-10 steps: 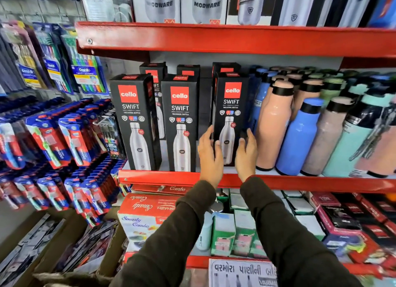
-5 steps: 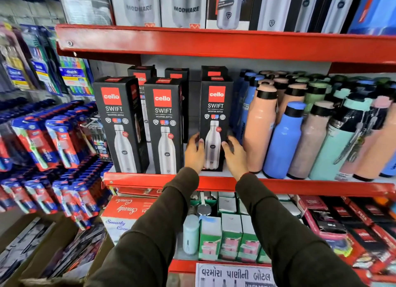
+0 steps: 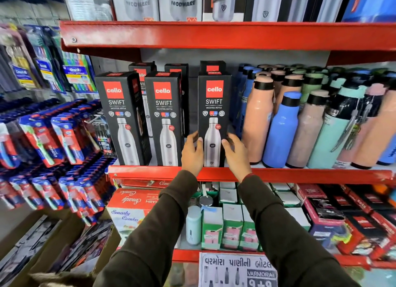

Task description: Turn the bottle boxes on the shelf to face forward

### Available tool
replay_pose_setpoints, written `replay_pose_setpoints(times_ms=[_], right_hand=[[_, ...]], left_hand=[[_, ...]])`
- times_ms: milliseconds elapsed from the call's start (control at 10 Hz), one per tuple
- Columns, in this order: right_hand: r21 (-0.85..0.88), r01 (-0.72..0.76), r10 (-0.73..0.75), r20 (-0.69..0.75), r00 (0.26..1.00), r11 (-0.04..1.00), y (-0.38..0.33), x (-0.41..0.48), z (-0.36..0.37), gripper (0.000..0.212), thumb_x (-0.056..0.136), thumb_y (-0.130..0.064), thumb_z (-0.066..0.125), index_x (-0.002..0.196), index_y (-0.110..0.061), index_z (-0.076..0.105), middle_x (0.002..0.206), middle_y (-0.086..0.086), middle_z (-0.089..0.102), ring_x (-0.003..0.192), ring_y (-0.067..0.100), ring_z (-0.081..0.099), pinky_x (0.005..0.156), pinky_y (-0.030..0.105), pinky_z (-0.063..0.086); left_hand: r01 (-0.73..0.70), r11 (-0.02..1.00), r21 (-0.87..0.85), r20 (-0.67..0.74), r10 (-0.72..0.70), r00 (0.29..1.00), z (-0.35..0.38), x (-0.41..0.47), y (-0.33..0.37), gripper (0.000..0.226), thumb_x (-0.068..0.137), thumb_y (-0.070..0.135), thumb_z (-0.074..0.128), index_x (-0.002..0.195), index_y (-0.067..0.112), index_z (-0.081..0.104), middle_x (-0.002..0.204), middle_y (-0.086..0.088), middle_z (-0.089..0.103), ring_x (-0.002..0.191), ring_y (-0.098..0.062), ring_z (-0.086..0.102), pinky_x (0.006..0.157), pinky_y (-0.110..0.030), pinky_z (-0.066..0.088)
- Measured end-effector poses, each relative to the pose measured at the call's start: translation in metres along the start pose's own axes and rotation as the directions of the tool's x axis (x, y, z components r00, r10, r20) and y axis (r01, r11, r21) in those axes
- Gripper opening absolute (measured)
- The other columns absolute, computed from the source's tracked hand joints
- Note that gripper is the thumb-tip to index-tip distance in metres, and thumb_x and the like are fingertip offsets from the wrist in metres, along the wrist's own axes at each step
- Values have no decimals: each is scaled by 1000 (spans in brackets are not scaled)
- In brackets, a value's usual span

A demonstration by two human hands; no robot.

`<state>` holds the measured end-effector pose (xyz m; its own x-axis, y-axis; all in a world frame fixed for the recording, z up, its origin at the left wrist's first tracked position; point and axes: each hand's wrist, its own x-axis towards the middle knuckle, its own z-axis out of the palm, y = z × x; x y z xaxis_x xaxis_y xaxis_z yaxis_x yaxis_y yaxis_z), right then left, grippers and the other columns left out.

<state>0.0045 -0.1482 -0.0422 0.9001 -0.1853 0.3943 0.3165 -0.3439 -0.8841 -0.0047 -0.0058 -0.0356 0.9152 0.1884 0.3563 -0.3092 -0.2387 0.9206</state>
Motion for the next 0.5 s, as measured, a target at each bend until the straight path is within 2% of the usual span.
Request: replay_pose_setpoints(times_ms=[100,200,300,400,500], right_hand=[[-26,-1,2,19,1000,1000,-2,-5,-1,43,99,-26,50,140,-14,48,142,9,55,133,22,50,114,37,38],[-22,4,-3,27,1000,1000,-4,-8,-1,43,100,-27,49,141,-15,47,143,6,54,134,19,49,111,29,36],[-16,13,-12,48,999,1000,-15,-14,-6,42,100,-24,49,141,-14,46,145,6,52,135,19,47,114,32,36],[55,106,-103,-50,993,993,-32,-16,-25,39,100,-16,50,139,-10,48,142,7,54,128,14,51,104,14,39],[125,274,-230,-287,930,954,-67,-17,-70,35,98,-5,50,133,-7,52,136,7,57,113,3,56,94,10,41]], left_hand=[[3,1000,10,21,-3,1000,-1,-2,1,40,103,29,43,140,15,47,139,-6,57,128,-21,54,101,-25,36],[0,1000,6,31,0,1000,-2,-2,1,40,103,28,43,140,14,46,139,-8,57,129,-22,53,102,-25,37],[-39,999,9,-11,39,999,-3,-9,5,42,103,20,44,143,11,41,144,-9,49,133,-19,48,106,-22,33],[-240,970,-44,-130,233,964,-4,-17,20,45,101,12,42,146,13,36,145,-6,39,133,-7,40,112,-20,30],[-518,848,111,-214,530,821,-13,-12,51,44,100,13,41,144,18,40,145,-2,40,139,-10,37,118,-26,29]])
